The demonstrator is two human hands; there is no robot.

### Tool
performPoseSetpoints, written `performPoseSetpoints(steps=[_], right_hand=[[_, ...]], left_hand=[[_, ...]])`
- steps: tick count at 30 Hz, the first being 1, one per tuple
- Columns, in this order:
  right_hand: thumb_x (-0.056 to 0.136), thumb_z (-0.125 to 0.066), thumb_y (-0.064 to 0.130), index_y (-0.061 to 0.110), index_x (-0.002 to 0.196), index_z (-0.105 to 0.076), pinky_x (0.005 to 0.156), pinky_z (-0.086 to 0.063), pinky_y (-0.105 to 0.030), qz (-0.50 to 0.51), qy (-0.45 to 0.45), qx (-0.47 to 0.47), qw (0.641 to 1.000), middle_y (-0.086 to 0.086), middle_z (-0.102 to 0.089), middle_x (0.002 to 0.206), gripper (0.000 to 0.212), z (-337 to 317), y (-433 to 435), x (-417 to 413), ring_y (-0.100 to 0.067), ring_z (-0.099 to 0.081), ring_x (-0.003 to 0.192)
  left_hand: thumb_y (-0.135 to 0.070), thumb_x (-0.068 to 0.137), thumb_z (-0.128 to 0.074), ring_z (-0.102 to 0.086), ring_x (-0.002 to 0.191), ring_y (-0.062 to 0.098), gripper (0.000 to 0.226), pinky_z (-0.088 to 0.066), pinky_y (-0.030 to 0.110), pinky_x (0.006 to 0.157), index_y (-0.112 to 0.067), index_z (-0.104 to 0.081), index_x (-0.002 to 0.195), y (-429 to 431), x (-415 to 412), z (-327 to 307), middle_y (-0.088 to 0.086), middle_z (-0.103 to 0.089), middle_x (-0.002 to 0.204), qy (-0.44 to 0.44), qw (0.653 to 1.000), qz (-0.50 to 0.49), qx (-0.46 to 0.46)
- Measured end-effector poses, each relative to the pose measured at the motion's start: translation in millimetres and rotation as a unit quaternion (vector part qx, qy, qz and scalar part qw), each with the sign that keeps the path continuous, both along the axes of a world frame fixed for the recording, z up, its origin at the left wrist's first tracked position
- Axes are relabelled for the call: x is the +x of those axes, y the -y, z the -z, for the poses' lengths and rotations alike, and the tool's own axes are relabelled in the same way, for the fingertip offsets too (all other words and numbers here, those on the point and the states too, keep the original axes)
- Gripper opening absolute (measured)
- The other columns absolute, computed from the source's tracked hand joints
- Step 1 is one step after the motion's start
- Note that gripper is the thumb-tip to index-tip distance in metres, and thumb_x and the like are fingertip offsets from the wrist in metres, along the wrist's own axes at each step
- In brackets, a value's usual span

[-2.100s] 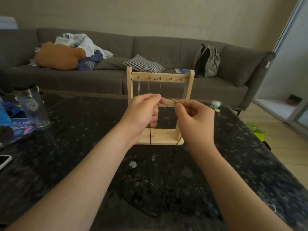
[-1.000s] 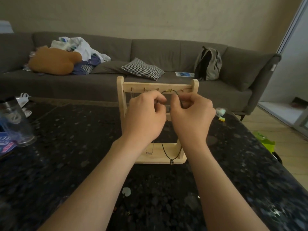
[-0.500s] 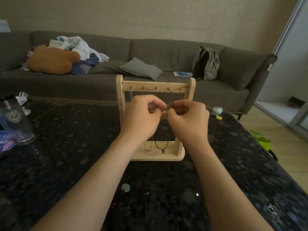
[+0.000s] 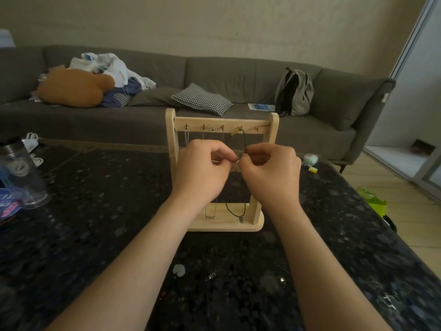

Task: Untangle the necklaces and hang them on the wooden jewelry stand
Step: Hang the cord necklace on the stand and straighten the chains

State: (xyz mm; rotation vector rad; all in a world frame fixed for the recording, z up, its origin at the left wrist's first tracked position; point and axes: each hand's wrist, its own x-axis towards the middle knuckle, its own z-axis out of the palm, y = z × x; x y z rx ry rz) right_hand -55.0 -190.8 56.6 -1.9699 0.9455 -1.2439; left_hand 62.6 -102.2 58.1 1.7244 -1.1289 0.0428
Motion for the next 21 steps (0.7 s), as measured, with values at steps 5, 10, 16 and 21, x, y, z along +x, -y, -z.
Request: performPoseSetpoints(steps=[5, 10, 16, 21], right_hand=[[0.092, -0.077, 0.028, 0.025, 0.116, -0.080, 0.086, -0.066, -0.036, 0.018, -0.002, -0.020, 1.000, 0.017, -0.074, 0.092, 0.024, 0.2, 0.1, 1.7, -0.009, -0.073, 0.097], [0.093, -0.077, 0.032, 0.027, 0.114, -0.081, 0.088, -0.064, -0.033, 0.032, -0.006, -0.039, 0.999, 0.016, -0.076, 0.093, 0.022, -0.7, -1.1, 1.5, -0.007, -0.072, 0.096], [0.091, -0.078, 0.023, 0.025, 0.106, -0.078, 0.076, -0.052, -0.011, 0.044, -0.001, -0.046, 0.998, 0.013, -0.070, 0.077, 0.015, -4.6, -9.3, -7.3, -0.003, -0.069, 0.077], [0.091, -0.074, 0.014, 0.025, 0.095, -0.070, 0.071, -0.050, -0.017, 0.013, -0.033, -0.036, 0.999, 0.008, -0.065, 0.071, 0.013, 3.1, -20.9, -14.9, -0.007, -0.063, 0.069]], left_hand=[[-0.014, 0.097, -0.076, -0.072, 0.091, 0.003, 0.020, -0.064, 0.035, 0.088, -0.032, -0.084, 0.098, -3.7, -2.8, -3.6, -0.013, -0.078, 0.097, 0.017, 0.999, -0.032, 0.010], [-0.017, 0.097, -0.077, -0.073, 0.085, 0.004, 0.018, -0.065, 0.034, 0.082, -0.034, -0.083, 0.093, -8.1, -4.5, -8.4, -0.015, -0.077, 0.090, 0.034, 0.997, -0.065, 0.018], [-0.023, 0.098, -0.076, -0.076, 0.075, 0.008, 0.014, -0.066, 0.036, 0.077, -0.034, -0.078, 0.090, -22.1, -6.1, -10.9, -0.014, -0.076, 0.081, 0.026, 0.995, -0.090, 0.034], [-0.032, 0.103, -0.067, -0.072, 0.068, 0.010, 0.018, -0.067, 0.041, 0.075, -0.032, -0.073, 0.087, -40.0, -6.4, -1.5, -0.009, -0.072, 0.077, 0.008, 0.989, -0.082, 0.119]])
